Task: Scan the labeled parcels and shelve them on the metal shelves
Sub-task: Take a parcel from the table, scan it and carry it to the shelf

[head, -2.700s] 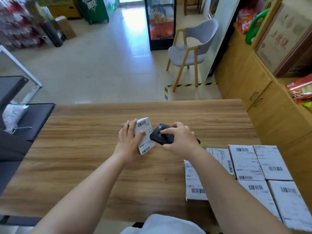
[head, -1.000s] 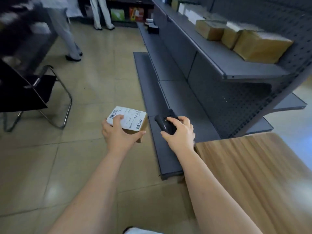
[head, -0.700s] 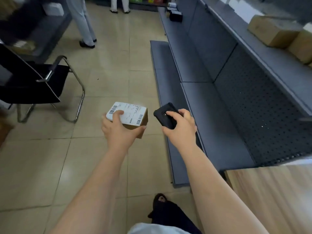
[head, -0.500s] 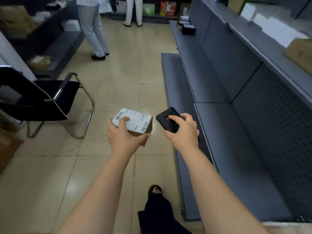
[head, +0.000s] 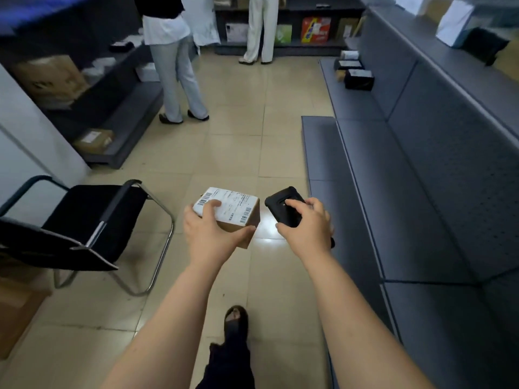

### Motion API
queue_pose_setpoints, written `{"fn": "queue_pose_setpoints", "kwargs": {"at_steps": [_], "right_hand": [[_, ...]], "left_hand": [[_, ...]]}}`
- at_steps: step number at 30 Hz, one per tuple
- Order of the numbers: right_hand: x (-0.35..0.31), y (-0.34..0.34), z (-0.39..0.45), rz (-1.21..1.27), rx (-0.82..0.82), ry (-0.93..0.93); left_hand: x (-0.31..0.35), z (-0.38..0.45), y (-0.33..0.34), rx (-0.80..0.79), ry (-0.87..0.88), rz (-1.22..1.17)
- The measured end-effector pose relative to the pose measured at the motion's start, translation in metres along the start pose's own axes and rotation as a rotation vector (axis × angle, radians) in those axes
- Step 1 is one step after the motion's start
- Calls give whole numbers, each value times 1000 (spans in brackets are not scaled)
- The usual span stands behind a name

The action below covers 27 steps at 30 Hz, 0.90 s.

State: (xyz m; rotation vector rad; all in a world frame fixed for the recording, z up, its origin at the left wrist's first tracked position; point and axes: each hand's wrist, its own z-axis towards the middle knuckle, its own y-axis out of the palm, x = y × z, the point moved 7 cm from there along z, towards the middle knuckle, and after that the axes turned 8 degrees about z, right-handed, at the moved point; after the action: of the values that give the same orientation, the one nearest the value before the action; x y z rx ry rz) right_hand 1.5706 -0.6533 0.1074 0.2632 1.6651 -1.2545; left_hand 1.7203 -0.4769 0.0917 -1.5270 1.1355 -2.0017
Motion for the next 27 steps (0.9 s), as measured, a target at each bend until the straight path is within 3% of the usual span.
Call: {"fn": "queue_pose_setpoints", "kwargs": {"at_steps": [5, 11, 18, 27], "right_hand": [[-32, 40, 156, -23, 47, -26], [-67, 67, 322, -25, 87, 34], [-60, 59, 508, 33, 268, 133], [-70, 58, 794, 146, 244, 63]], "left_hand": [[12, 167, 32, -13, 8, 20], [82, 352, 78, -107, 82, -7], [145, 514, 169, -171, 131, -62], [268, 758, 251, -120, 211, -59]]}}
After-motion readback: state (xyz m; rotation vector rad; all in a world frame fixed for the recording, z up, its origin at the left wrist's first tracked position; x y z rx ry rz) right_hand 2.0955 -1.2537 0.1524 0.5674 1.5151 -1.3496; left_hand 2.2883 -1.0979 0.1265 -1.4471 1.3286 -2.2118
